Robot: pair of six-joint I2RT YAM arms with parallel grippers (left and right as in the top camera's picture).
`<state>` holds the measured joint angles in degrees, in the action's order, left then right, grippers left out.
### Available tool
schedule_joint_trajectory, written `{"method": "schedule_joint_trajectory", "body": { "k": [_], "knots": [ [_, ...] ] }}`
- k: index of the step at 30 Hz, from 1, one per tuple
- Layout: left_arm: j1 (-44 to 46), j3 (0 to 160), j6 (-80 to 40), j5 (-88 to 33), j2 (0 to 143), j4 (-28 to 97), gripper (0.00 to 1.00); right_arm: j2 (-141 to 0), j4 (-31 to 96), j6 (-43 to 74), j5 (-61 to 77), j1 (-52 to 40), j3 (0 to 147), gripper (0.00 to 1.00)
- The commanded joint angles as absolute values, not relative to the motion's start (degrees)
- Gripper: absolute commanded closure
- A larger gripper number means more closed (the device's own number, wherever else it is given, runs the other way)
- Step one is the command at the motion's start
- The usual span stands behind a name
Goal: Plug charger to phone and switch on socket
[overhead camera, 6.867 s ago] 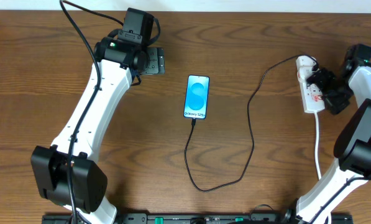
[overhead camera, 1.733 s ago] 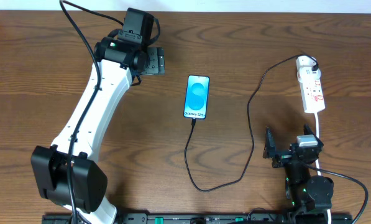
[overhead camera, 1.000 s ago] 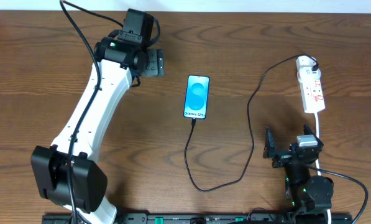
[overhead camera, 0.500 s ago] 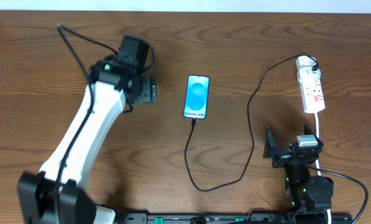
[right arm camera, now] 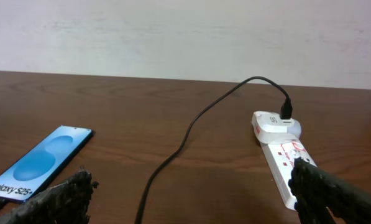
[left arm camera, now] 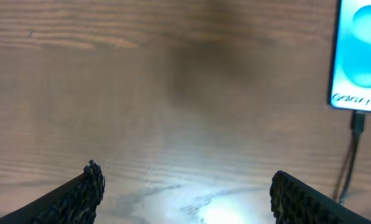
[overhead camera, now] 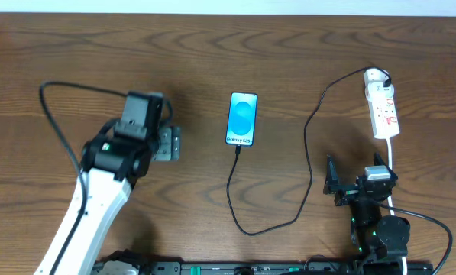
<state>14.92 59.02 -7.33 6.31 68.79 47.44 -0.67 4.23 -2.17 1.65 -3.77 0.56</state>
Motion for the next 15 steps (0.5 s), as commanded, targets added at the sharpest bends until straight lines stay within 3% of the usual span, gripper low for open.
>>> {"method": "schedule_joint_trajectory", "body": {
  "k": [1, 15],
  "knots": [
    [12.4, 54.8, -5.1, 5.4, 64.1, 47.3, 0.13, -0.3, 4.3, -2.9, 1.2, -3.7, 0.3, 0.01],
    [3.3, 39.0, 5.6, -5.9, 45.1, 38.5, 0.13, -0.3, 4.3, -2.9, 1.2, -3.7, 0.3, 0.01]
  ]
}}
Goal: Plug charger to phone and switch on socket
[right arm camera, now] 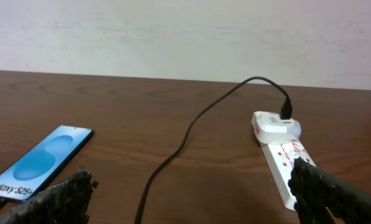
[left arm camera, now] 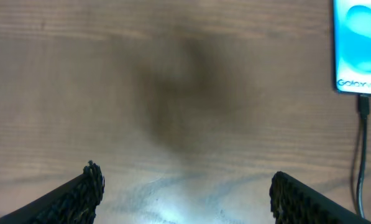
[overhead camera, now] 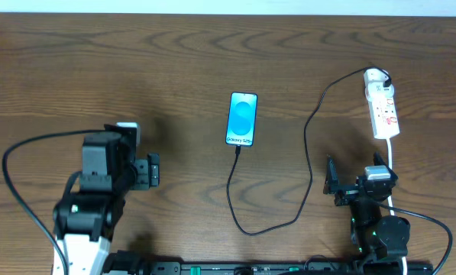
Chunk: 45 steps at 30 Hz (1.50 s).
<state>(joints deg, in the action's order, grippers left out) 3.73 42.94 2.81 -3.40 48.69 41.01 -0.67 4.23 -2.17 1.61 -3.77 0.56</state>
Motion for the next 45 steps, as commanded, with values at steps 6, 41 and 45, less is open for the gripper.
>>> {"method": "schedule_joint_trajectory", "body": {
  "k": [6, 41, 45],
  "knots": [
    [3.3, 29.1, 5.3, -7.0, 37.8, 27.5, 0.13, -0.3, 4.3, -2.9, 1.2, -3.7, 0.3, 0.01],
    [3.1, 0.6, -1.0, -6.3, 4.1, -3.6, 0.12, -0.3, 4.3, -2.9, 1.2, -3.7, 0.3, 0.01],
    [1.8, 0.2, -2.9, -6.0, 1.4, -3.1, 0.13, -0.3, 4.3, -2.9, 1.2, -3.7, 0.3, 0.01]
  ]
}}
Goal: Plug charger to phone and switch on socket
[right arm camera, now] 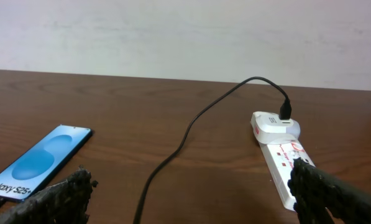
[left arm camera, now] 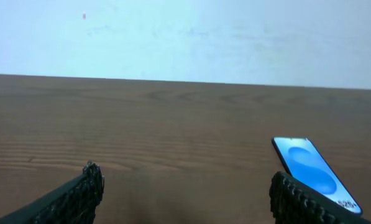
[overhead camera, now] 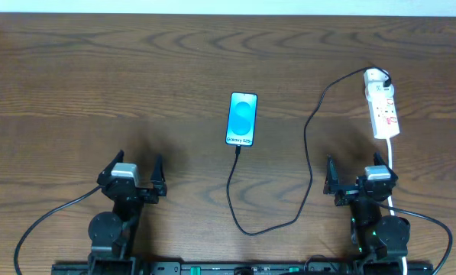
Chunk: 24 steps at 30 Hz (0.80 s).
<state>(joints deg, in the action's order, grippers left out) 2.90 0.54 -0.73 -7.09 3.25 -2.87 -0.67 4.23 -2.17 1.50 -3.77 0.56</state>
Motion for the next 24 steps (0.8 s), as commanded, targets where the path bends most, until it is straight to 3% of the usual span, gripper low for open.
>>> {"method": "schedule_joint_trajectory", "body": {
  "k": [1, 9, 24],
  "knots": [
    [1.5, 0.2, -2.9, -6.0, 1.0, -3.1, 0.13, -0.3, 4.3, -2.9, 1.2, -3.7, 0.3, 0.01],
    [0.9, 0.2, -2.9, -6.0, 0.1, 3.7, 0.13, -0.3, 4.3, -2.9, 1.2, -3.7, 0.3, 0.01],
    [0.9, 0.2, -0.3, -6.5, 0.1, 3.8, 0.13, -0.3, 4.3, -2.9, 1.2, -3.7, 0.3, 0.01]
  ]
}}
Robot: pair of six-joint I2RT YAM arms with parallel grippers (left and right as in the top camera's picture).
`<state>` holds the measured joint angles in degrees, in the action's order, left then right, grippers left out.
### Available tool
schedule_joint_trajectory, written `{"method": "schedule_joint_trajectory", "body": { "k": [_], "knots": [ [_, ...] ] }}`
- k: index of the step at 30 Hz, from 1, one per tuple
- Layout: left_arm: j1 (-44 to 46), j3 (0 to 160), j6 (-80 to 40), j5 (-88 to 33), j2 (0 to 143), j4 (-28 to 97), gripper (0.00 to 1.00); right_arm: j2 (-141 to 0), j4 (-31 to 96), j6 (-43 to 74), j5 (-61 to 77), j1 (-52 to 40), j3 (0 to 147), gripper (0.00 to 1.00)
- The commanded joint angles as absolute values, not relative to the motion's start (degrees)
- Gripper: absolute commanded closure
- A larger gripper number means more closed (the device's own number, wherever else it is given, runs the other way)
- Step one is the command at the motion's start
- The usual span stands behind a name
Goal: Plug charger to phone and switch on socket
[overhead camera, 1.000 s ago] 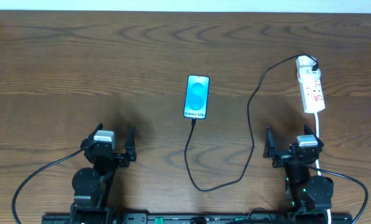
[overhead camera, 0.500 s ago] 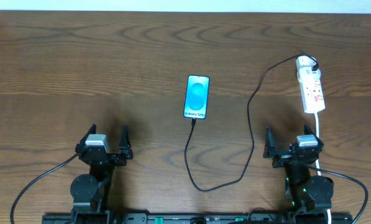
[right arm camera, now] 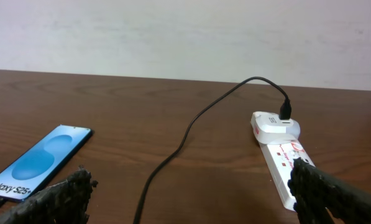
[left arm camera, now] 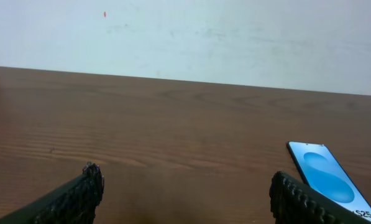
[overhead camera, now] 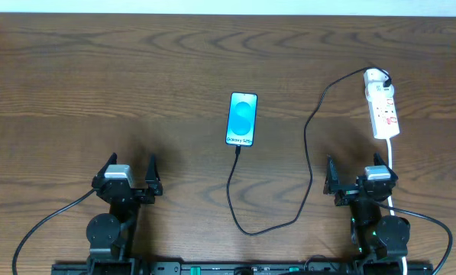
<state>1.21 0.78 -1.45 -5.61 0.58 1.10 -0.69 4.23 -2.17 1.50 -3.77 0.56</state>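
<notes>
The phone [overhead camera: 242,118] lies face up at the table's middle, its blue screen lit. A black charger cable [overhead camera: 307,153] runs from the phone's near end in a loop to the white adapter on the power strip [overhead camera: 383,109] at the far right. My left gripper [overhead camera: 126,177] rests open at the near left edge, nothing between its fingers; the phone [left arm camera: 331,180] shows to its right. My right gripper [overhead camera: 356,177] rests open at the near right, with the strip [right arm camera: 283,152] and cable [right arm camera: 191,134] ahead.
A brown wooden table [overhead camera: 98,69] carries everything. A pale wall [left arm camera: 204,31] rises behind the far edge. The strip's own white lead [overhead camera: 393,164] runs back toward the right arm's base.
My left gripper has shifted slightly leftward at its rest spot near the table's front edge. The phone, cable, strip and right gripper are unchanged.
My left arm was stretched out over the table left of the phone, gripper open and facing down. Then it was drawn back nearer the front. Later it sat at its base facing the wall, where it stays. The right arm never moved.
</notes>
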Motion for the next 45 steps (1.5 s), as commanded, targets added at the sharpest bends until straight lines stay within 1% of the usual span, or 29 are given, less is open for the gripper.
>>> {"method": "schedule_joint_trajectory", "body": {
  "k": [1, 11, 16, 45],
  "knots": [
    [0.9, 0.2, 0.0, -6.8, 0.1, 3.8, 0.13, -0.3, 4.3, -2.9, 1.2, -3.7, 0.3, 0.01],
    [0.9, 0.2, 0.8, -7.0, 0.1, 3.8, 0.12, -0.3, 4.3, -2.9, 1.2, -3.7, 0.3, 0.01],
    [0.9, 0.2, 1.7, -7.0, 0.1, 3.8, 0.13, -0.3, 4.3, -2.9, 1.2, -3.7, 0.3, 0.01],
    [0.9, 0.2, 1.9, -6.9, 0.2, 3.6, 0.12, -0.3, 4.3, -2.9, 1.2, -3.7, 0.3, 0.01]
  ]
}}
